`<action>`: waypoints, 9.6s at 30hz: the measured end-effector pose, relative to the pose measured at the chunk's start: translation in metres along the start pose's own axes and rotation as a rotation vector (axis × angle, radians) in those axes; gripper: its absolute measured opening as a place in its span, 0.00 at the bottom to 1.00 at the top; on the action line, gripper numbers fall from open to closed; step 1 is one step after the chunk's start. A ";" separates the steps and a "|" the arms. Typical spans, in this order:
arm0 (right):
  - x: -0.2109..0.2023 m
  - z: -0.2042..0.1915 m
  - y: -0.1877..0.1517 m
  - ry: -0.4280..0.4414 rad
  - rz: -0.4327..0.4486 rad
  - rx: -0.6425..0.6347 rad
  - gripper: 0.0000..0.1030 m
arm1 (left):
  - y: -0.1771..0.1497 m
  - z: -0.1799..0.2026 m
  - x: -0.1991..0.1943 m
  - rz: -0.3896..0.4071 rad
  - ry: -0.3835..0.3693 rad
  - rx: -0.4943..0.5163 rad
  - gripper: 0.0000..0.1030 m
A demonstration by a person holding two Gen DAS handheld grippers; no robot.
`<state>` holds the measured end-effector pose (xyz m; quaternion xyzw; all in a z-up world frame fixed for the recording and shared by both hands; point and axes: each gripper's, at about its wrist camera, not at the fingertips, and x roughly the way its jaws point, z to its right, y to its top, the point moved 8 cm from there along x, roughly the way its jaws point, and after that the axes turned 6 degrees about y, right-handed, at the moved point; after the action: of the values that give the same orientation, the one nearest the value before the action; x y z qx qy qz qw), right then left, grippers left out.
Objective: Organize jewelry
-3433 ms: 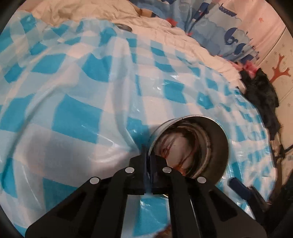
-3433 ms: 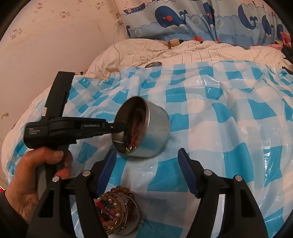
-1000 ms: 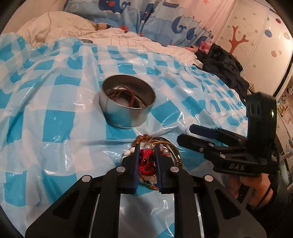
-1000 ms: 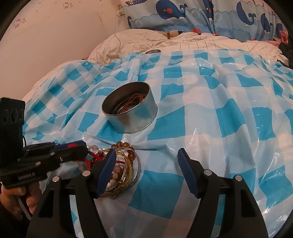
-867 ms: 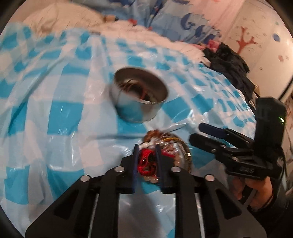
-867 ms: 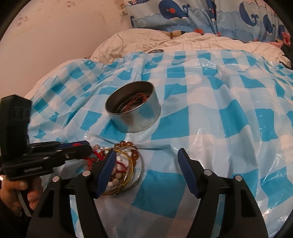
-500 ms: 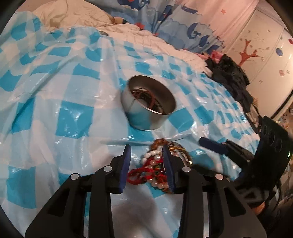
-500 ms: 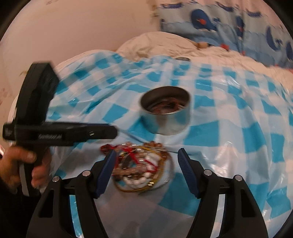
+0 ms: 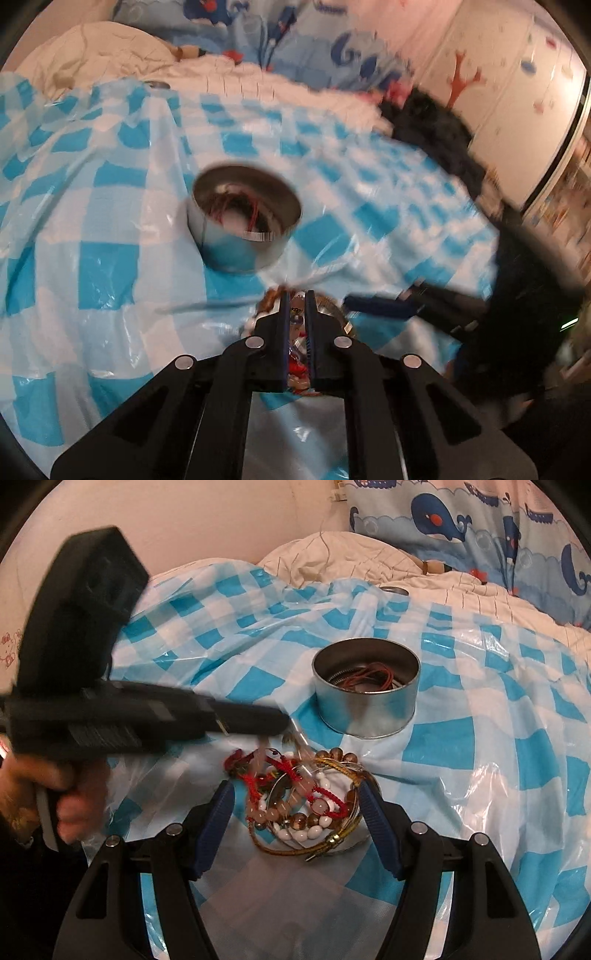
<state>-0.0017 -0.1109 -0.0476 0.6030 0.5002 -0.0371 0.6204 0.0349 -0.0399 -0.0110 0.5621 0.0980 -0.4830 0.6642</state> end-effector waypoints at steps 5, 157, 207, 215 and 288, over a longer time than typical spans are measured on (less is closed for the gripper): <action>0.002 -0.005 0.000 0.014 0.009 -0.017 0.65 | 0.019 -0.022 -0.028 0.082 -0.079 -0.123 0.06; 0.007 0.033 0.003 -0.058 -0.039 0.119 0.08 | -0.035 -0.050 0.030 -0.185 0.315 -0.031 0.54; 0.002 0.028 0.009 -0.047 0.009 0.093 0.06 | -0.040 -0.047 0.038 -0.201 0.358 0.023 0.74; 0.008 0.031 0.006 -0.037 -0.028 0.119 0.10 | -0.041 -0.048 0.039 -0.203 0.369 0.024 0.77; -0.041 0.039 0.039 -0.052 0.225 0.145 0.04 | 0.004 -0.016 -0.002 -0.037 0.199 0.008 0.10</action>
<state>0.0259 -0.1533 -0.0015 0.6974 0.4092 -0.0189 0.5881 0.0433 -0.0259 -0.0131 0.6080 0.1722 -0.4373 0.6398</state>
